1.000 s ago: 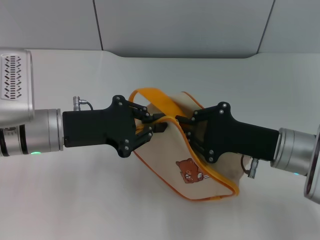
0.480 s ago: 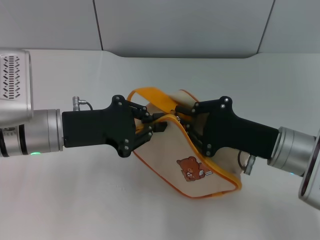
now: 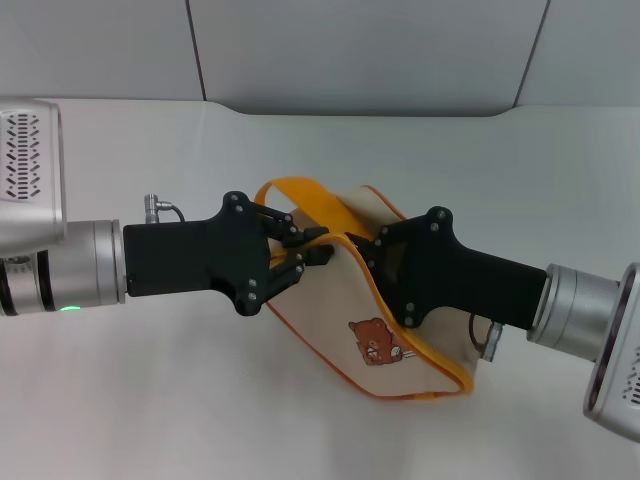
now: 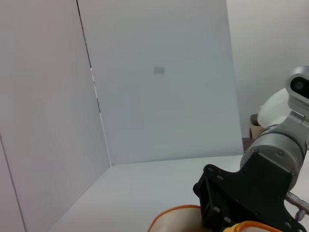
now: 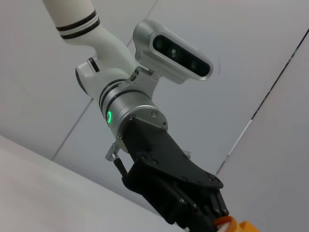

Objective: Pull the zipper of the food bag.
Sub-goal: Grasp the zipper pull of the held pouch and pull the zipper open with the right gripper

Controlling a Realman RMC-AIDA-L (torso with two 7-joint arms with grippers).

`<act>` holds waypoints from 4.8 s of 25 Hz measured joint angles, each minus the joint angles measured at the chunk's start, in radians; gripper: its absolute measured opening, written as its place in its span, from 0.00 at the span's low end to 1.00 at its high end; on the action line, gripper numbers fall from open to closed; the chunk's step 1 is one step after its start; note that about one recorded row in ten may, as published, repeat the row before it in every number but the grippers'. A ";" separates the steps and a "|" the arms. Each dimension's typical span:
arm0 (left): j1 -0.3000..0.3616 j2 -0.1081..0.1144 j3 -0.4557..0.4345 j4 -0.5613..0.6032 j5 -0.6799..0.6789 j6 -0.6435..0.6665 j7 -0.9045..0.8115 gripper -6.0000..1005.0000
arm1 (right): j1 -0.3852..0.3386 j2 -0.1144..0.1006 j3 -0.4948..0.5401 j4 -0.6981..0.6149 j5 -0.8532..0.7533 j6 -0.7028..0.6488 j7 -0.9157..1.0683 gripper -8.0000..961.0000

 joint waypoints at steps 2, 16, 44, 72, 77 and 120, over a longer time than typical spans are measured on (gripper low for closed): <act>0.001 0.000 -0.001 0.000 0.000 -0.001 0.000 0.10 | -0.006 0.000 0.000 -0.003 0.001 0.000 0.006 0.05; 0.039 0.006 -0.004 -0.002 -0.078 -0.096 -0.051 0.10 | -0.261 -0.015 -0.164 -0.319 -0.025 -0.146 0.400 0.00; 0.047 0.006 0.001 -0.003 -0.078 -0.051 -0.066 0.11 | -0.104 -0.003 -0.057 -0.168 0.006 -0.025 0.298 0.35; 0.029 0.005 0.002 -0.003 -0.077 -0.050 -0.067 0.14 | -0.045 0.000 -0.100 -0.122 0.014 -0.003 0.116 0.31; 0.025 0.004 0.003 -0.003 -0.077 -0.050 -0.068 0.15 | -0.033 0.000 -0.102 -0.108 0.063 0.001 0.116 0.31; 0.037 0.005 -0.087 -0.057 -0.081 -0.097 -0.111 0.21 | -0.349 -0.013 -0.070 -0.444 -0.012 -0.222 0.523 0.01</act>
